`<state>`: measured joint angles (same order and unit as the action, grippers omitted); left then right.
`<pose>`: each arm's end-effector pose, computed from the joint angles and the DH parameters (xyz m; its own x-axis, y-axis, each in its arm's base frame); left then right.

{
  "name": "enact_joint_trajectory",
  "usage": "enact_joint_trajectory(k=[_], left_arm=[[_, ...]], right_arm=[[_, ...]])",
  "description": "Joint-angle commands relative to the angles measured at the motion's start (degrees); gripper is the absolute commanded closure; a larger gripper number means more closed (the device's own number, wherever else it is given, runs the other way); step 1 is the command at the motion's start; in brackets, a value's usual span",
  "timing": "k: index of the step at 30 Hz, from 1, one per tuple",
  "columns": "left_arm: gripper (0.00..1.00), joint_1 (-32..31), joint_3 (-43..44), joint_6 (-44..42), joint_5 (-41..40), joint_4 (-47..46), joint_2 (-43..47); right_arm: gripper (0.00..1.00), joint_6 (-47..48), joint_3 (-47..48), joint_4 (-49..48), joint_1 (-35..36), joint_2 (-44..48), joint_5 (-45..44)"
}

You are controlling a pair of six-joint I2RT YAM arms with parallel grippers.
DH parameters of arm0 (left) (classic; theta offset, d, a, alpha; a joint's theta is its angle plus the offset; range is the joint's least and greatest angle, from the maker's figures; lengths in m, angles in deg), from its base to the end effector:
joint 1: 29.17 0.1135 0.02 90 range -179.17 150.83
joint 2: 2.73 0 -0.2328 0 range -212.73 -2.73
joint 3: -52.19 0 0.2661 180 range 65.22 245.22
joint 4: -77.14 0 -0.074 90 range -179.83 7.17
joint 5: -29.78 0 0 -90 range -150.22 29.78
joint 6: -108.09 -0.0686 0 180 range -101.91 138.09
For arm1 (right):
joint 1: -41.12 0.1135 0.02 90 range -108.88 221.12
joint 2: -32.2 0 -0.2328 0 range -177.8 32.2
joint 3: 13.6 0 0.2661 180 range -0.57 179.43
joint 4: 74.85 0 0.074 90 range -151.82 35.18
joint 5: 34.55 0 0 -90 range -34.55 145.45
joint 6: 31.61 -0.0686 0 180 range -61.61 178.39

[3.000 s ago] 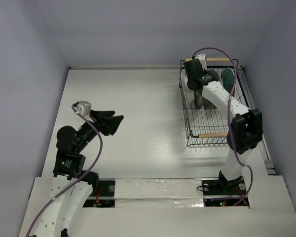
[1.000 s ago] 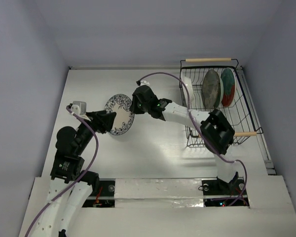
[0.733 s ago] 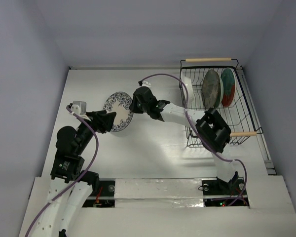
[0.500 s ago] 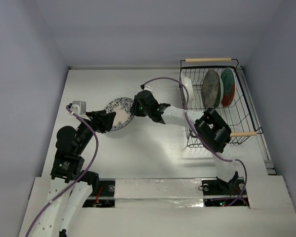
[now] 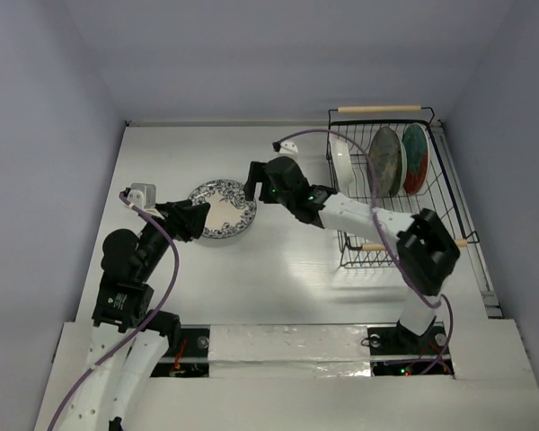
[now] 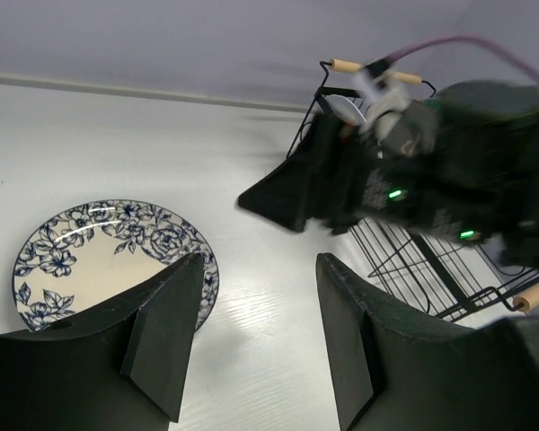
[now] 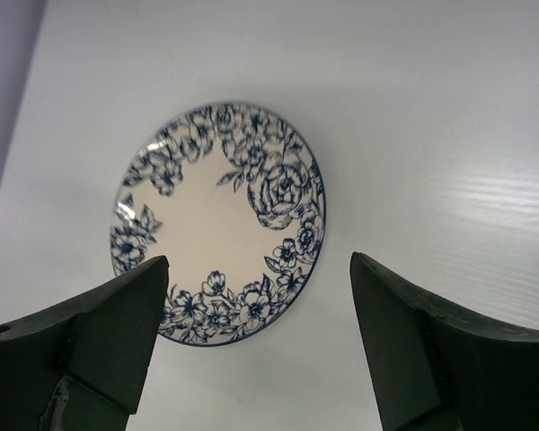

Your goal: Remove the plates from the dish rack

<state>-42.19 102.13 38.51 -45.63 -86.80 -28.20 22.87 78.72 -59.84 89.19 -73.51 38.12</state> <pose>0.1821 -0.0598 0.3444 -0.0272 -0.3403 -0.9399 0.4816 0.8195 -0.3106 0.3257 0.3320 0.2096 -0.5696 0.1959 -0.7983 -0.2509 0.8834 0.3958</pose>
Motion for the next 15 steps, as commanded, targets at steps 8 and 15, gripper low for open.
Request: enact_joint_trajectory(k=[8, 15], left_arm=[[0.5, 0.36, 2.21, -0.39, 0.7, -2.06, 0.16], [0.5, 0.36, 2.03, -0.3, 0.97, -2.32, -0.36]], right_arm=[[1.0, 12.06, -11.5, 8.74, -9.64, 32.74, -21.8], [1.0, 15.05, -17.49, 10.68, -25.12, 40.5, -17.93]])
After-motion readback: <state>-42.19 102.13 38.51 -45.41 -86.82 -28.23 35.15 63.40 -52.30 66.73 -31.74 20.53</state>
